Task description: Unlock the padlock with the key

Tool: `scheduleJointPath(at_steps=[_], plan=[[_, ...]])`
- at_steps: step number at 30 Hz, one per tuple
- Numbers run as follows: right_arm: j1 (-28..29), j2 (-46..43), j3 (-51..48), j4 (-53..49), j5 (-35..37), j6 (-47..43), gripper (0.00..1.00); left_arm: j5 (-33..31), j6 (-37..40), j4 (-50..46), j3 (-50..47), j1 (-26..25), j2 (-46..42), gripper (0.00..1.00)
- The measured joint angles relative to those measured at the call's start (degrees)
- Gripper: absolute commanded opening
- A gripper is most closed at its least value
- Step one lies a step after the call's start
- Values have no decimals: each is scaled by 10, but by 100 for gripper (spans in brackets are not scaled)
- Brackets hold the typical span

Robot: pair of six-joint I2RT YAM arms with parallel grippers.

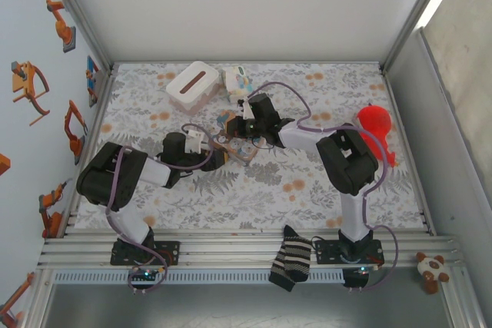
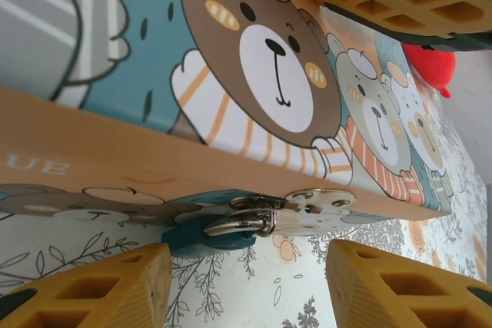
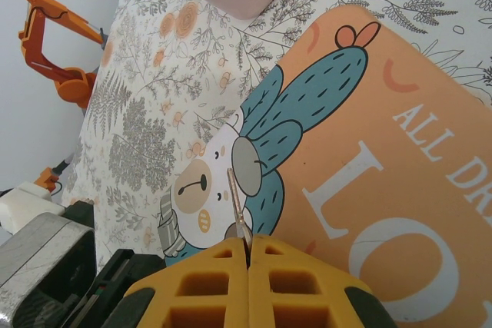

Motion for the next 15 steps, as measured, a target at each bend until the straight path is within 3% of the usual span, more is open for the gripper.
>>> scheduleJointPath(at_steps=[15], plan=[[-1, 0, 0, 2, 0, 0, 0, 8, 3, 29, 14, -12, 30, 50]])
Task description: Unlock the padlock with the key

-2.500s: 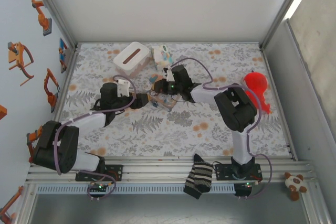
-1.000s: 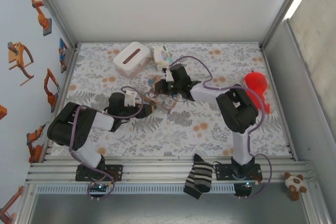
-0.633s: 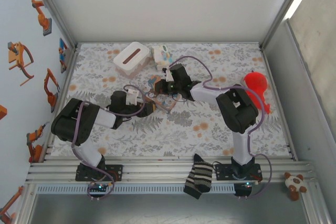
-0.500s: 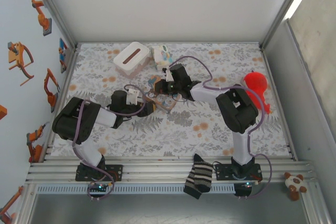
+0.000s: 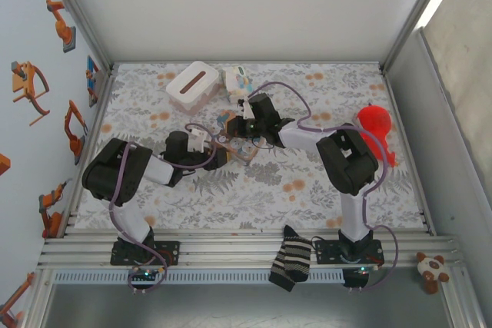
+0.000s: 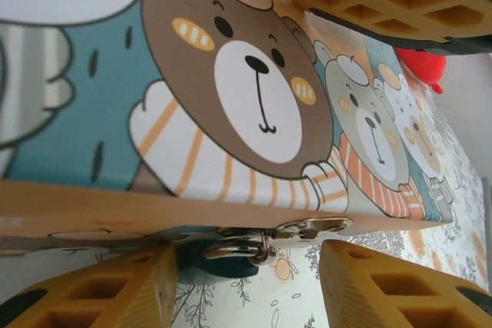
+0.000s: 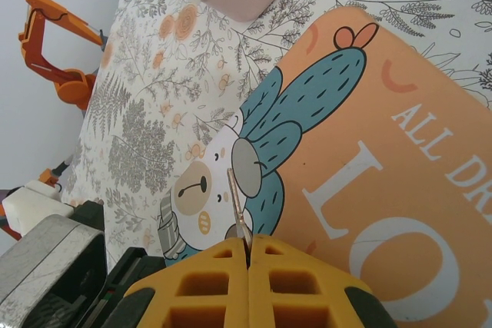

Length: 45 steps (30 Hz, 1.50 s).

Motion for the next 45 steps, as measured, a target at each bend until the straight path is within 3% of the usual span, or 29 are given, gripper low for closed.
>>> scheduleJointPath(at_steps=[7, 22, 45], plan=[[0, 0, 0, 0, 0, 0, 0, -12, -1, -2, 0, -29, -1, 49], [-1, 0, -1, 2, 0, 0, 0, -37, -37, 13, -1, -35, 4, 42], [-2, 0, -16, 36, 1, 11, 0, -65, -69, 1, 11, -53, 5, 42]])
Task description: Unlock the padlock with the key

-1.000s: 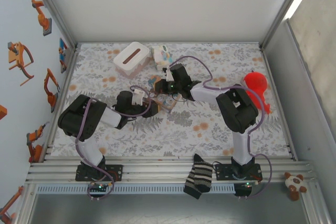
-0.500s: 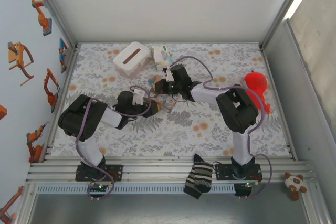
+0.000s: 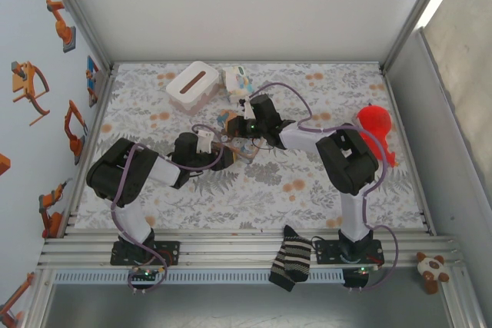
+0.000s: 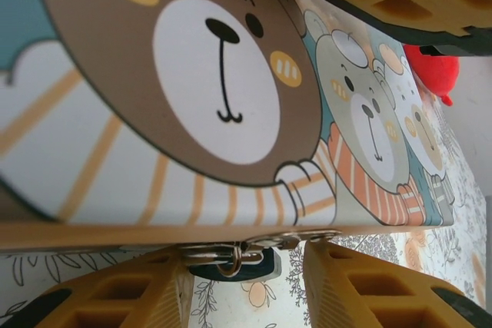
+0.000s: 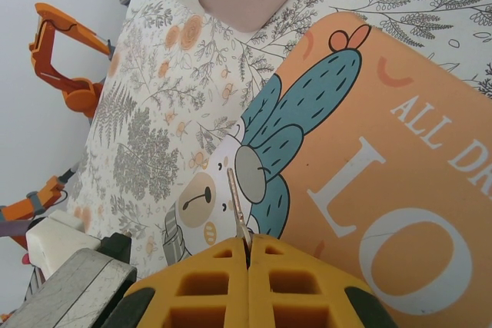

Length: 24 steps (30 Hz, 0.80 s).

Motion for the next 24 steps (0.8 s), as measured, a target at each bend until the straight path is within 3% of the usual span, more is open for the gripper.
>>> scheduleJointPath(at_steps=[24], plan=[[0, -7, -9, 10, 4, 6, 0, -17, -128, -45, 12, -5, -14, 24]])
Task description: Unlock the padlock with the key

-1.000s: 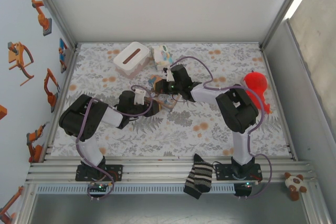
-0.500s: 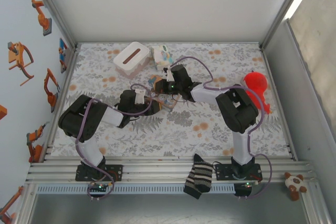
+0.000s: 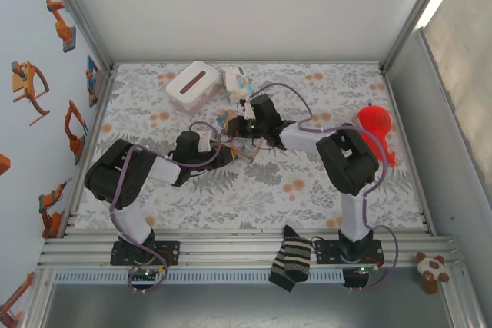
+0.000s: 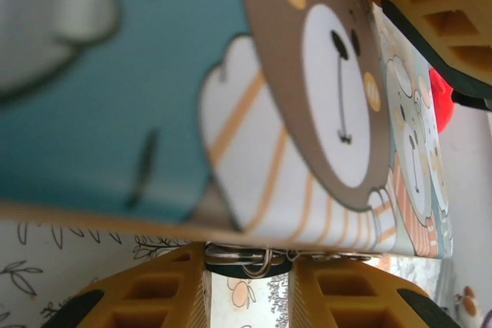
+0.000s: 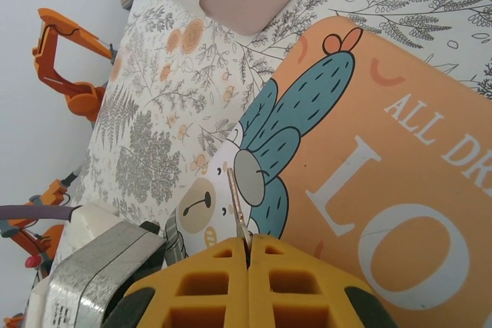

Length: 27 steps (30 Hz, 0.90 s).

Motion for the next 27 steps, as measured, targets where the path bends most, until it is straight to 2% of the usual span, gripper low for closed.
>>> scheduleJointPath(at_steps=[5, 11, 16, 22, 27], plan=[[0, -58, -41, -20, 11, -23, 0, 0, -37, 23, -10, -3, -2, 23], [0, -208, -139, -38, 17, -81, 0, -1, -60, 10, -14, -8, -28, 23], [5, -313, -254, -44, 17, -140, 0, 2, -73, -39, -10, -13, -71, 25], [50, -364, -362, -49, 42, -204, 0, 8, -77, -128, 20, -17, -106, 25], [80, -364, -393, -24, 82, -240, 0, 9, -75, -215, 56, -22, -134, 25]])
